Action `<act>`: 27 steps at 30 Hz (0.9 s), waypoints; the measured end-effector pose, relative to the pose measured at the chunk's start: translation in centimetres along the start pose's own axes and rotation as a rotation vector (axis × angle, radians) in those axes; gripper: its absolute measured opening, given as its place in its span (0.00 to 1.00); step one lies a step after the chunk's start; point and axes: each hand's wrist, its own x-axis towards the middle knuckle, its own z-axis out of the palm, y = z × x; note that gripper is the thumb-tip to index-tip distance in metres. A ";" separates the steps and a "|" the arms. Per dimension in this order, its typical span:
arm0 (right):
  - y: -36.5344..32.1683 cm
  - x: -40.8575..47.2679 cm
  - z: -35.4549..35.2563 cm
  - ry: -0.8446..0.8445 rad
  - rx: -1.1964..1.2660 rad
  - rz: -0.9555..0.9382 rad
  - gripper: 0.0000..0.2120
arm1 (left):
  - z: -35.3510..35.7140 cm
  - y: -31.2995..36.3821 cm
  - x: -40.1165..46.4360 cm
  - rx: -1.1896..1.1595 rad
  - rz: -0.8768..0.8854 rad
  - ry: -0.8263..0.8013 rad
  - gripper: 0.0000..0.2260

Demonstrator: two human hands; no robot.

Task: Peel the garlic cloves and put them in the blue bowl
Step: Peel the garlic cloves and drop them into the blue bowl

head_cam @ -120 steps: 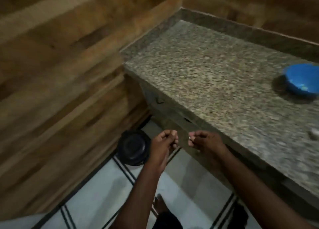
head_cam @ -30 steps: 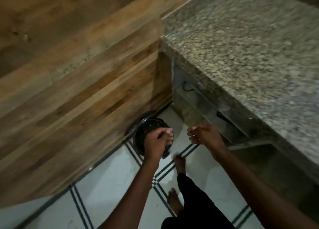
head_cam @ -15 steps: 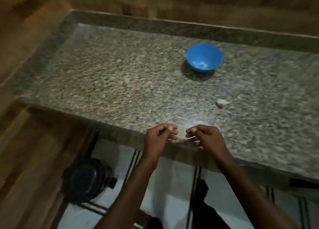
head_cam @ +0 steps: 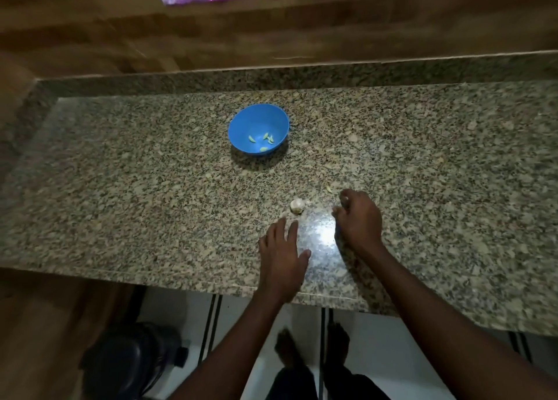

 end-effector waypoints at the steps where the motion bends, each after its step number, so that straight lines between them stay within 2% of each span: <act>1: -0.4 1.1 0.3 -0.010 -0.023 -0.035 0.08 | -0.1 -0.2 0.1 -0.001 0.008 0.001 0.30; 3: -1.2 2.9 0.6 -0.030 -0.063 -0.086 0.08 | -0.5 -0.7 0.4 -0.019 0.024 0.028 0.27; 7: -2.0 5.2 1.0 -0.084 -0.070 -0.110 0.04 | -1.4 -1.7 1.9 -0.089 0.069 0.139 0.16; 10: -3.4 6.7 0.2 -0.088 0.006 -0.104 0.05 | -1.9 -2.7 3.1 -0.125 0.041 0.216 0.12; 15: -10.9 11.4 -0.5 -0.029 0.154 -0.212 0.02 | -2.6 -3.9 4.8 -0.179 -0.036 0.219 0.12; 20: -18.6 16.5 1.9 -0.064 0.077 -0.313 0.04 | -2.8 -4.4 6.0 -0.278 -0.064 0.208 0.13; 24: -19.5 17.2 2.8 -0.101 0.044 -0.314 0.07 | -2.7 -4.7 6.8 -0.416 -0.030 0.218 0.14; 27: -17.1 14.3 1.6 -0.017 0.128 -0.287 0.08 | -3.0 -4.0 7.6 -0.501 0.036 0.115 0.14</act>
